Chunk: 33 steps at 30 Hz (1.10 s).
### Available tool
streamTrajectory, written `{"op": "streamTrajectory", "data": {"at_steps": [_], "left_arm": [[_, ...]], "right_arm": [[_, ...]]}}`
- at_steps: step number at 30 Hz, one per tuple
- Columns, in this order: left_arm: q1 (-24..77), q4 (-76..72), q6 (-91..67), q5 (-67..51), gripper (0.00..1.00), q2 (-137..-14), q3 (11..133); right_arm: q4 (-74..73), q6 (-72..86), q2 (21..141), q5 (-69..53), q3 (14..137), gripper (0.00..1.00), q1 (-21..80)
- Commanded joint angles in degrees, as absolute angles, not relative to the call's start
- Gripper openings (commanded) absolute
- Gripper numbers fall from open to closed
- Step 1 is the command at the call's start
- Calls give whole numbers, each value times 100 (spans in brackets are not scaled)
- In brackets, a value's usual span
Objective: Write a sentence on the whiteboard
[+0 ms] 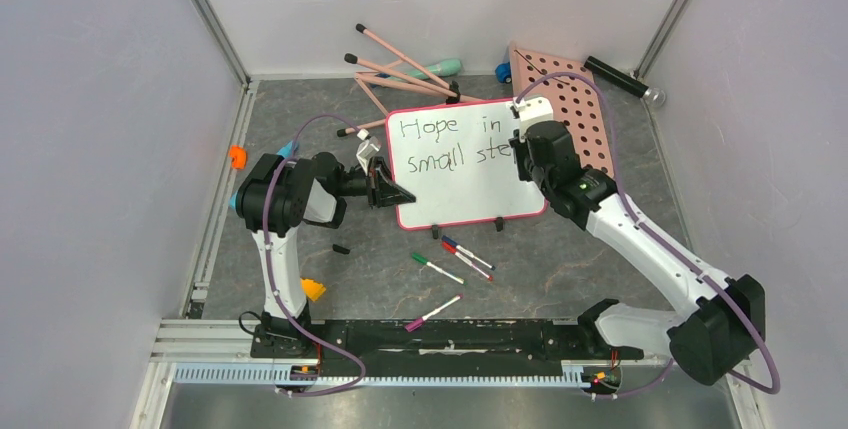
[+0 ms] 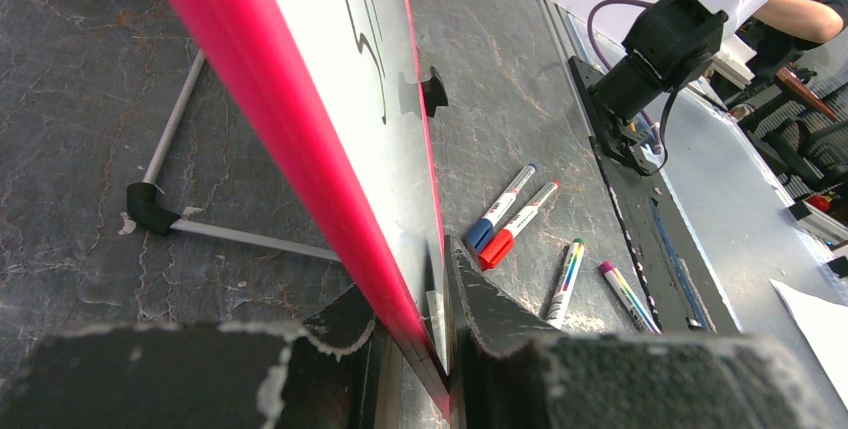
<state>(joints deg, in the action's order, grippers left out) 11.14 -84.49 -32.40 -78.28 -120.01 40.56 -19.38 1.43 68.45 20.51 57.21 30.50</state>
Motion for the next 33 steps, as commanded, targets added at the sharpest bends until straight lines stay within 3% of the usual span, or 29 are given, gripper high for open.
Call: {"op": "streamTrajectory", "data": {"at_steps": [1, 33], "left_arm": [[1169, -8921, -2759, -8163, 16, -12070, 4097], [1169, -8921, -2761, -8160, 16, -12076, 4098]], "right_arm": [[-1821, 131, 6870, 2117, 5945, 0, 3015], [-1794, 185, 7028, 2493, 5609, 0, 2954]]}}
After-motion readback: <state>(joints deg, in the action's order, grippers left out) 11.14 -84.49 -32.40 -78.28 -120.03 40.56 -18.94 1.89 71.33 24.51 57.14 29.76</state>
